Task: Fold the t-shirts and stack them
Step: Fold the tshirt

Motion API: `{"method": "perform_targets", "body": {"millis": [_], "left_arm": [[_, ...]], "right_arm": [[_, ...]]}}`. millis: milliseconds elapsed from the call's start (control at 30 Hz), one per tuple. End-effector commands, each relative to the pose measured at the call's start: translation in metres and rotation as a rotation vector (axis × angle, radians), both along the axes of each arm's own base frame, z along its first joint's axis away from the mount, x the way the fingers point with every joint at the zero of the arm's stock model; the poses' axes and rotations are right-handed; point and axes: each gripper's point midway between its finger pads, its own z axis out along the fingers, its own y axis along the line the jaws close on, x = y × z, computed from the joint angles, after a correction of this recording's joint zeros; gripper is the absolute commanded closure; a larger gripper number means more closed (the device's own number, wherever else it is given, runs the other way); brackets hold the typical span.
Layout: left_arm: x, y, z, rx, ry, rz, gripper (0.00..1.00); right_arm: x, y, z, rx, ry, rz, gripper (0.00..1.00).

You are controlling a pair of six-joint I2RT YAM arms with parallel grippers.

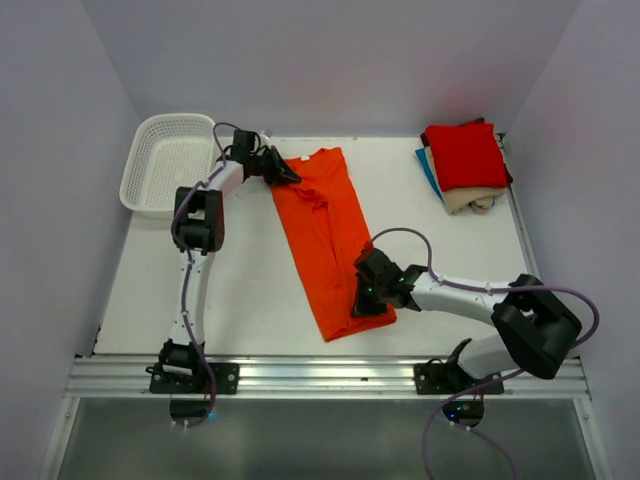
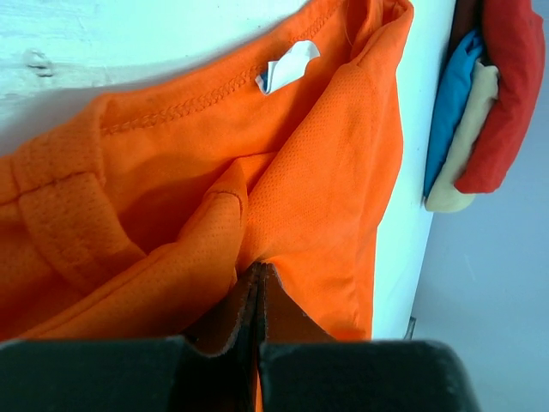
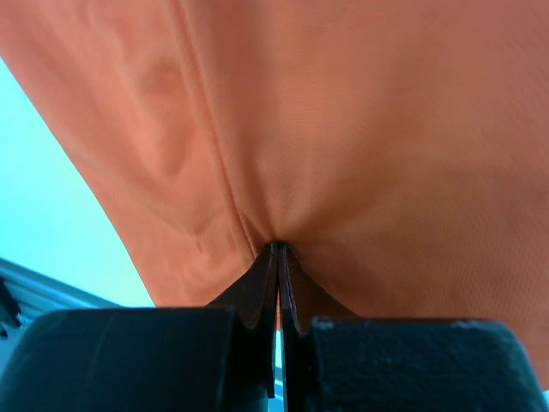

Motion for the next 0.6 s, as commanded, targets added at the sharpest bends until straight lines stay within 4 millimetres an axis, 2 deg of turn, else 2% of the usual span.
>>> {"method": "perform_targets", "body": {"millis": [0, 33, 67, 133, 200, 333, 400, 433, 500, 533, 567], "left_arm": [[-0.011, -0.004, -0.044, 0.024, 0.08, -0.012, 1.0], [-0.01, -0.005, -0.042, 0.022, 0.076, -0.015, 1.0], [-0.008, -0.005, -0.041, 0.02, 0.07, -0.016, 1.0], [-0.006, -0.007, -0.038, 0.01, 0.056, -0.023, 1.0], [-0.002, -0.009, -0.034, -0.003, 0.041, -0.029, 1.0], [0.006, -0.015, -0.016, -0.063, -0.013, -0.055, 1.0], [0.01, -0.023, 0.007, -0.111, -0.091, -0.087, 1.0], [0.007, -0.022, 0.008, -0.118, -0.103, -0.091, 1.0], [0.016, -0.022, 0.044, -0.126, -0.218, -0.09, 1.0], [0.016, -0.02, 0.049, -0.127, -0.233, -0.086, 1.0], [0.021, -0.017, 0.081, -0.132, -0.313, -0.081, 1.0]], "right_arm": [[-0.005, 0.022, 0.0, -0.001, 0.003, -0.002, 1.0], [-0.013, 0.03, 0.001, 0.002, 0.004, 0.031, 1.0], [-0.01, 0.038, 0.005, 0.003, -0.016, 0.029, 1.0], [-0.016, 0.054, 0.008, 0.008, -0.026, 0.071, 1.0], [-0.018, 0.063, 0.011, 0.002, -0.039, 0.089, 1.0], [-0.021, 0.086, 0.021, 0.016, -0.078, 0.131, 1.0], [-0.02, 0.093, 0.028, 0.036, -0.097, 0.143, 1.0], [-0.019, 0.098, 0.033, 0.049, -0.113, 0.159, 1.0], [-0.017, 0.104, 0.041, 0.075, -0.135, 0.172, 1.0], [-0.015, 0.107, 0.046, 0.083, -0.152, 0.184, 1.0], [-0.013, 0.109, 0.053, 0.098, -0.172, 0.187, 1.0]]}}
